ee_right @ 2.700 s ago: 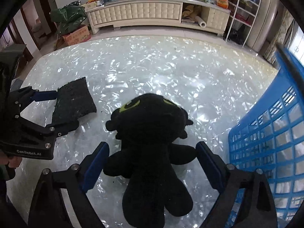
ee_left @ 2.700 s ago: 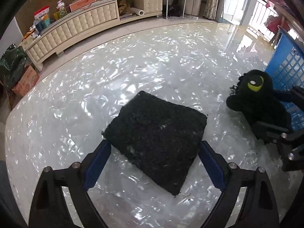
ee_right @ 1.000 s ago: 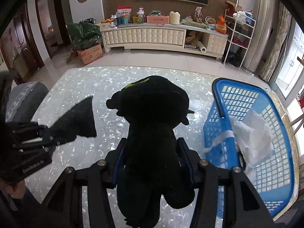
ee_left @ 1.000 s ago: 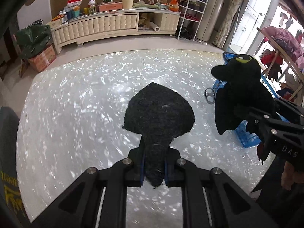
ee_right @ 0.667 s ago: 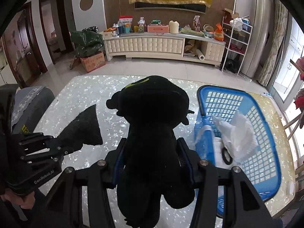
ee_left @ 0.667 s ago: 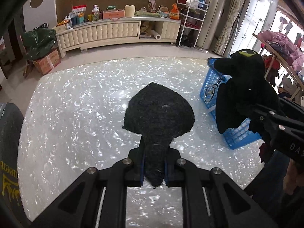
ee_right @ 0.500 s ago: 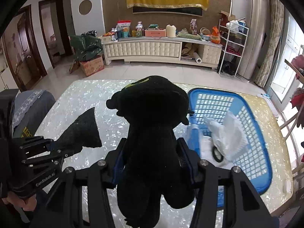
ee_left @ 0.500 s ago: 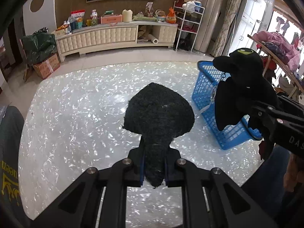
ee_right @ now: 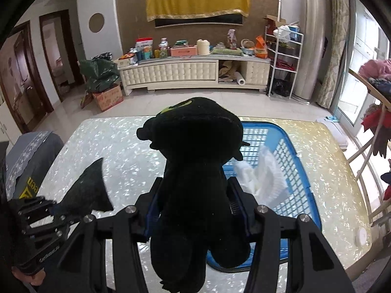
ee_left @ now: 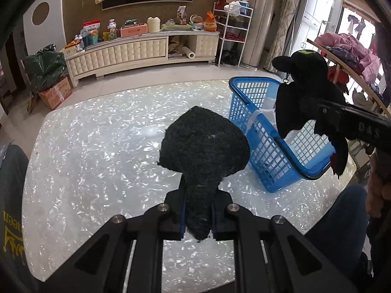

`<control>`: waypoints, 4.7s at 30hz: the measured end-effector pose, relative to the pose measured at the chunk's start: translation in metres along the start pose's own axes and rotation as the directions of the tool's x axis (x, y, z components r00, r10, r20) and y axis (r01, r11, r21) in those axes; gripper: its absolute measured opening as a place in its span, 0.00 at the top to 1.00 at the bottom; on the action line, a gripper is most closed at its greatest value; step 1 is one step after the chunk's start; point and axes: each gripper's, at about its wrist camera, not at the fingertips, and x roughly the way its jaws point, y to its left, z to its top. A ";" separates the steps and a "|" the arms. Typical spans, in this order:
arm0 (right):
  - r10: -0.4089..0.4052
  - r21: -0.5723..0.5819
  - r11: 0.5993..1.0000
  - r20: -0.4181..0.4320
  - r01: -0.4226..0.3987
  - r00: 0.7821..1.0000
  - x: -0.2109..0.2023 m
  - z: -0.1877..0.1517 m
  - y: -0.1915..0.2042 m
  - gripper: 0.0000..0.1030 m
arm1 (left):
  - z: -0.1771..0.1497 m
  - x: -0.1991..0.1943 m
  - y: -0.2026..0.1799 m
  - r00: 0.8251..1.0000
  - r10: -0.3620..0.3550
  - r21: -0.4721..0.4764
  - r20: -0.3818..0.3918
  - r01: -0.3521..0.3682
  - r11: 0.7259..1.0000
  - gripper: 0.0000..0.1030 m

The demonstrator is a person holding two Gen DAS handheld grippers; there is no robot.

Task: Organize soft objects
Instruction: 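Carry the plush toy into the basket and open the right gripper while the left gripper holds the black pad, then lower the black pad into the basket and open the left gripper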

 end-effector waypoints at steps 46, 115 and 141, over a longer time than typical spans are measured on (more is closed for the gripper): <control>-0.132 0.083 0.985 -0.215 0.153 0.968 0.044 -0.021 -0.044 0.01 | 0.003 0.026 -0.039 0.997 -0.045 0.035 -0.067 0.047 0.998 0.88; -0.113 0.235 0.964 -0.055 0.123 0.992 -0.025 -0.061 -0.096 0.00 | 0.073 0.113 -0.173 0.990 -0.072 0.250 -0.121 0.101 0.963 0.85; -0.122 0.232 0.964 -0.034 0.127 0.992 -0.038 -0.058 -0.091 0.01 | 0.078 0.083 -0.156 0.998 -0.042 0.229 -0.054 0.053 0.972 0.20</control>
